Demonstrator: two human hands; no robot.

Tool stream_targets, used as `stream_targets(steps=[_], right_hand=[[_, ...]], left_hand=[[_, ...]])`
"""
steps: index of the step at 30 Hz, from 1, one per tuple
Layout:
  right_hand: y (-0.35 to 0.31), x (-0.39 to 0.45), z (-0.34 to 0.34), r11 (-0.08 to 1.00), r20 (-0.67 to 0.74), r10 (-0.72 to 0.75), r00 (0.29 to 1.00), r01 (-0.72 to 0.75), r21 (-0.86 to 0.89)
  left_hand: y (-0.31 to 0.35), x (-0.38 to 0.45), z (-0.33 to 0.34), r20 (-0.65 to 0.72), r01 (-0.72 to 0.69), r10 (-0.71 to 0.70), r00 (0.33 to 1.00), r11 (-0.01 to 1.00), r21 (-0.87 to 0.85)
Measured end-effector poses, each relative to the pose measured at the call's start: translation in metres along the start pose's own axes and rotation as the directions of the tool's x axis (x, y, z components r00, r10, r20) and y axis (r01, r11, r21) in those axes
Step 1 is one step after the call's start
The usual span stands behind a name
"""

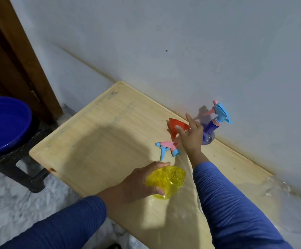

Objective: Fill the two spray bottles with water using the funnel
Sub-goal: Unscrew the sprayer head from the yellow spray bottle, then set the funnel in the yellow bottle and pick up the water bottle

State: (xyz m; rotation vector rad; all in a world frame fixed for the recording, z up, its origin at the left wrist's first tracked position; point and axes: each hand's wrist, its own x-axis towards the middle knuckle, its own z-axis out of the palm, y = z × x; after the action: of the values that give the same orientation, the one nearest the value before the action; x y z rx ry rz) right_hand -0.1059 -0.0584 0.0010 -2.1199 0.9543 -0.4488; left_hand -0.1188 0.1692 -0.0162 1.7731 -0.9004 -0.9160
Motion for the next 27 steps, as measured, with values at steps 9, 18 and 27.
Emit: stream_targets(steps=[9, 18, 27], right_hand=[[-0.003, 0.006, 0.005, 0.959, -0.089, 0.135, 0.987, -0.107, 0.264], [-0.055, -0.048, -0.051, 0.881, -0.233, -0.135, 0.963, 0.225, 0.417], [-0.055, -0.158, -0.105, 0.859, -0.335, -0.249, 0.909, 0.367, 0.356]], left_hand=[[-0.004, 0.002, 0.001, -0.007, -0.012, 0.012, 1.0, 1.0, -0.009], [-0.001, 0.002, 0.002, -0.053, -0.016, 0.014, 0.998, 0.999, -0.03], [-0.011, 0.001, 0.009, -0.034, -0.063, 0.058, 0.998, 0.98, -0.189]])
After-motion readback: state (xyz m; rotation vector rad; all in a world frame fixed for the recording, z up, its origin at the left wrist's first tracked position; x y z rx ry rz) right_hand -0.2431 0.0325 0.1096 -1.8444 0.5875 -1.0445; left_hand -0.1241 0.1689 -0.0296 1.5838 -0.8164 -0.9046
